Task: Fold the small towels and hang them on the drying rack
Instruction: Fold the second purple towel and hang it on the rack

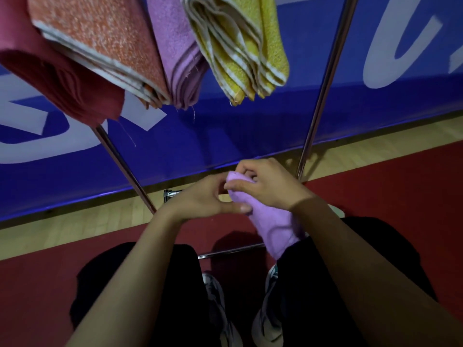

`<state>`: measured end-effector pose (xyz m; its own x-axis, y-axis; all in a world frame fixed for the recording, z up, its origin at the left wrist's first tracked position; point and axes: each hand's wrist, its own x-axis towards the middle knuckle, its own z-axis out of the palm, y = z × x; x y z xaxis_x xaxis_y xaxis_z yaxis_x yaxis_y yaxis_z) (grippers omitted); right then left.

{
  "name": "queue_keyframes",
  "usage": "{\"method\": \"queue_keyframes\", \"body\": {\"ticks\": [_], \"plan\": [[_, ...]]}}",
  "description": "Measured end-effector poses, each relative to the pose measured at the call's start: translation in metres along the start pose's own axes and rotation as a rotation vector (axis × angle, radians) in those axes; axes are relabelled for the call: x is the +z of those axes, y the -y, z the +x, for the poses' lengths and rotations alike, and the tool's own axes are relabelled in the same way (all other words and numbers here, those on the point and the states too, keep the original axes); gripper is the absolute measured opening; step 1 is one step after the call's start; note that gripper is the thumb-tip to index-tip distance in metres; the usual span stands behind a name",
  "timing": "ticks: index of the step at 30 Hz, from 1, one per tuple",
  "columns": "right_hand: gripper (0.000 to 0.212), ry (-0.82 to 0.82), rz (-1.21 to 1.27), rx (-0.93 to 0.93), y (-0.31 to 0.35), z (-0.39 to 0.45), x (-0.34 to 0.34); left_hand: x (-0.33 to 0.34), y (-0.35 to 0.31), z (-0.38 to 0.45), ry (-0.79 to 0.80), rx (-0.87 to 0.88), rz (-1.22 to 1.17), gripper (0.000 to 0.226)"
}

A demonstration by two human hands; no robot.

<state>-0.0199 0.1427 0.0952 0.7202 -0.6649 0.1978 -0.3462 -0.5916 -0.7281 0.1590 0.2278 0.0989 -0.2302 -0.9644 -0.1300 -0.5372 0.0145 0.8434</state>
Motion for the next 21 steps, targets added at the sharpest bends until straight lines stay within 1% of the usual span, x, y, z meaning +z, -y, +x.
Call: {"method": "queue_keyframes", "body": {"ticks": [3,5,6,7,8,9,10,11,12,13,14,16,17,19,21], "plan": [[0.029,-0.043,0.052,0.036,0.001,0.001,-0.009,0.002,-0.002,0.008,-0.054,-0.032,0.021,0.023],[0.032,-0.013,0.081,0.068,-0.005,0.000,-0.017,0.001,-0.002,0.009,-0.117,-0.056,0.039,0.041],[0.038,0.039,0.090,0.097,-0.011,-0.002,-0.021,0.000,-0.003,0.009,-0.153,-0.045,0.035,0.044],[0.046,0.115,0.072,0.135,-0.017,-0.004,-0.025,-0.001,-0.003,0.008,-0.188,-0.014,0.019,0.037],[0.051,0.207,0.029,0.170,-0.023,-0.008,-0.029,-0.004,-0.002,0.007,-0.208,0.013,0.002,0.025],[0.051,0.296,-0.012,0.193,-0.029,-0.011,-0.032,-0.007,-0.001,0.005,-0.228,0.032,-0.018,0.019],[0.042,0.355,-0.041,0.199,-0.036,-0.015,-0.034,-0.011,0.000,0.003,-0.251,0.050,-0.016,0.020],[0.028,0.376,-0.048,0.192,-0.038,-0.018,-0.035,-0.014,0.001,0.001,-0.268,0.068,-0.010,0.023],[0.018,0.363,-0.043,0.183,-0.039,-0.020,-0.037,-0.016,0.002,-0.001,-0.286,0.082,-0.006,0.024],[0.013,0.334,-0.037,0.172,-0.040,-0.020,-0.039,-0.017,0.003,-0.003,-0.311,0.091,-0.008,0.023],[0.013,0.299,-0.038,0.159,-0.040,-0.020,-0.040,-0.018,0.001,-0.005,-0.337,0.100,-0.003,0.024],[0.025,0.197,-0.049,0.152,-0.043,-0.018,-0.040,-0.020,-0.001,-0.009,-0.390,0.105,-0.011,0.028],[0.026,0.138,-0.037,0.171,-0.046,-0.016,-0.040,-0.022,0.001,-0.011,-0.410,0.108,-0.021,0.029],[0.023,0.058,0.018,0.212,-0.050,-0.014,-0.040,-0.028,0.004,-0.015,-0.434,0.104,-0.036,0.027],[0.021,0.014,0.045,0.206,-0.050,-0.013,-0.039,-0.031,0.006,-0.019,-0.436,0.086,-0.059,0.025]]}}
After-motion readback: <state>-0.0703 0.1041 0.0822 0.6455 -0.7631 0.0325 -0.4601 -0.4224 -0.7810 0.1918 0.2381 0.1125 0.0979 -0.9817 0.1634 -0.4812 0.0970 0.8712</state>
